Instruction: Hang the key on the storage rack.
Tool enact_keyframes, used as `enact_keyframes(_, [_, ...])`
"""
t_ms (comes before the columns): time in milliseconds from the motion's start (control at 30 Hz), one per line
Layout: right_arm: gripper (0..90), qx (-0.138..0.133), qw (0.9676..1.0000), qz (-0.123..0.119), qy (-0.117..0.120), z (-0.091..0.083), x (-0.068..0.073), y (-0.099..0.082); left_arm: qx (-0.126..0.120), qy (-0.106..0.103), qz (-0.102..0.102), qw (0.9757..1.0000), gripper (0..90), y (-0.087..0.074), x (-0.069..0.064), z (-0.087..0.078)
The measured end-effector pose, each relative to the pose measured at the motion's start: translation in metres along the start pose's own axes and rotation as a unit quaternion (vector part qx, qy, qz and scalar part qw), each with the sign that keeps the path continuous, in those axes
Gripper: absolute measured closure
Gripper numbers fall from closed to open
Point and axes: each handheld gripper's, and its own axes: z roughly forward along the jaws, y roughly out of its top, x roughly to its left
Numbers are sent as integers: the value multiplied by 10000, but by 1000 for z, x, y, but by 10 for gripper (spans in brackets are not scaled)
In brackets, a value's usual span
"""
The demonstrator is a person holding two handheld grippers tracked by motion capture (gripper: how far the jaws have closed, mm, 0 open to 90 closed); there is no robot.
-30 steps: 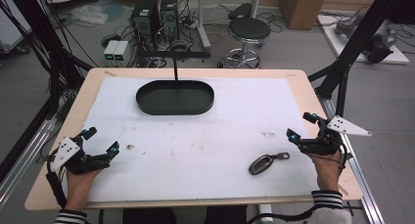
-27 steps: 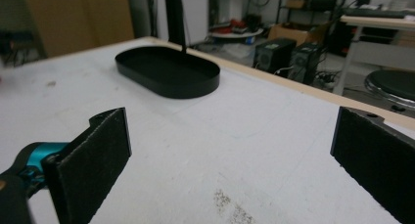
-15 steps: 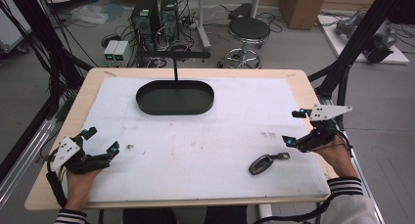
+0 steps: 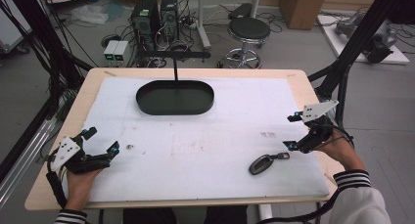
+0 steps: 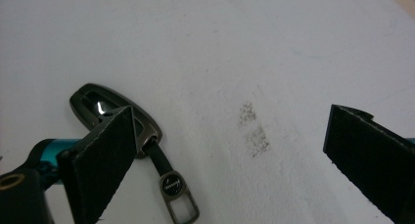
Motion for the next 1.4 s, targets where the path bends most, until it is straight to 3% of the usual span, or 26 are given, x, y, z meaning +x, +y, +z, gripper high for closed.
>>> enact_keyframes(133, [48,158,9998,-14,104,3,-1,-1,5,-7,-7,10000,17,0,0,0])
enact_keyframes(333, [52,675,9966,-310,350,15,1,-4,-14,-15,18,10000,17,0,0,0])
enact_keyframes(433, [57,757,9957,-358,390,17,1,-4,-12,-14,13,10000,17,0,0,0])
enact_keyframes(500, [69,828,9950,-369,429,19,2,-4,-15,0,3,10000,17,0,0,0])
enact_keyframes(533, [188,901,9931,-404,633,20,1,-5,-15,13,-2,10000,17,0,0,0])
enact_keyframes(800, [193,1275,9879,-524,707,27,4,-7,-37,22,-5,10000,17,0,0,-1])
enact_keyframes(900, [247,1474,9836,-680,782,32,5,-7,-37,24,1,10000,17,0,0,-1])
enact_keyframes(933, [247,1474,9836,-680,782,32,5,-7,-32,19,-4,10000,17,0,0,-1])
enact_keyframes(1133, [337,1907,9735,-932,847,39,9,-8,-31,23,-12,10000,17,0,0,-1])
enact_keyframes(1333, [360,2068,9688,-1074,845,43,11,-6,-46,20,-38,10000,17,0,0,-1])
enact_keyframes(1400, [365,2189,9650,-1143,886,46,14,-6,-43,9,-34,10000,17,0,0,-1])
